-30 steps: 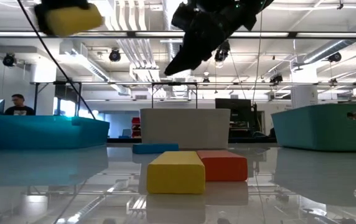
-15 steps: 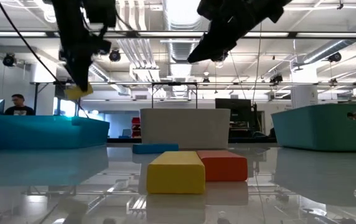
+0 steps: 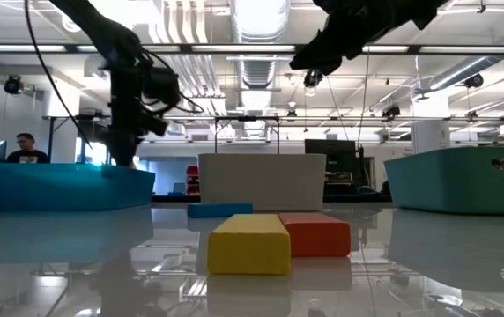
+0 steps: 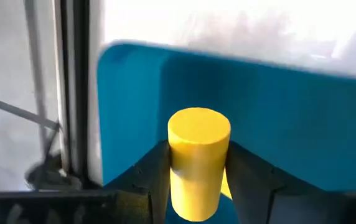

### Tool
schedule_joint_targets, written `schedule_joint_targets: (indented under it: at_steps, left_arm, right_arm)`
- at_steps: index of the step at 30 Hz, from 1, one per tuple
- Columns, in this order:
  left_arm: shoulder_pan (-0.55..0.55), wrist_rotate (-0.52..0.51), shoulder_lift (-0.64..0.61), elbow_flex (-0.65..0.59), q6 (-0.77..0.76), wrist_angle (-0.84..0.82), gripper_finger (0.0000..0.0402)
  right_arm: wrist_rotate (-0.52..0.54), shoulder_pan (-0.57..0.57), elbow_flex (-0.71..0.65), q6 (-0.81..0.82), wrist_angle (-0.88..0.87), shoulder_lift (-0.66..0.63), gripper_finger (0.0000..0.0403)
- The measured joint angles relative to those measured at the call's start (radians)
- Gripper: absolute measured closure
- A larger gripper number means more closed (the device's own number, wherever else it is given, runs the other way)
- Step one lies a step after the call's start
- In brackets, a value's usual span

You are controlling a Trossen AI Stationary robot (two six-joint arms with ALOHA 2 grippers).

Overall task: Sort & place blocks by color
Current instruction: Put the yellow block into the blue bin, then put the orange block into the green bin

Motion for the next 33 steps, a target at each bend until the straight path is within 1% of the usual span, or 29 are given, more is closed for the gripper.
schedule_joint_targets:
  at_steps: [4, 8, 14, 21, 28, 30, 33]
  left_arm:
    - [0.013, -0.034, 0.076, 0.007, 0.054, 0.066, 0.0283]
    - [0.025, -0.049, 0.137, 0.007, 0.075, 0.068, 0.0281]
    - [0.027, -0.082, 0.168, 0.0, 0.068, 0.069, 0.0275]
    - [0.027, -0.086, 0.141, 0.0, 0.069, 0.085, 0.0249]
    - [0.004, -0.101, 0.083, 0.001, 0.059, 0.062, 0.0245]
    - [-0.014, -0.105, 0.051, 0.014, 0.019, 0.027, 0.0245]
    - [-0.049, -0.105, -0.018, 0.031, -0.106, -0.029, 0.0245]
  right_arm:
    - [0.0, 0.0, -0.016, 0.012, -0.001, -0.018, 0.0311]
    - [0.0, 0.0, -0.021, 0.016, -0.001, -0.018, 0.0311]
    - [0.0, 0.0, -0.023, 0.027, 0.0, -0.017, 0.0317]
    - [0.0, 0.0, -0.024, 0.037, 0.0, -0.017, 0.0316]
    - [0.0, 0.0, -0.024, 0.055, 0.0, -0.017, 0.0319]
    - [0.001, 0.0, -0.025, 0.066, 0.001, -0.017, 0.0322]
    - [0.001, 0.0, -0.035, 0.096, 0.01, -0.017, 0.0323]
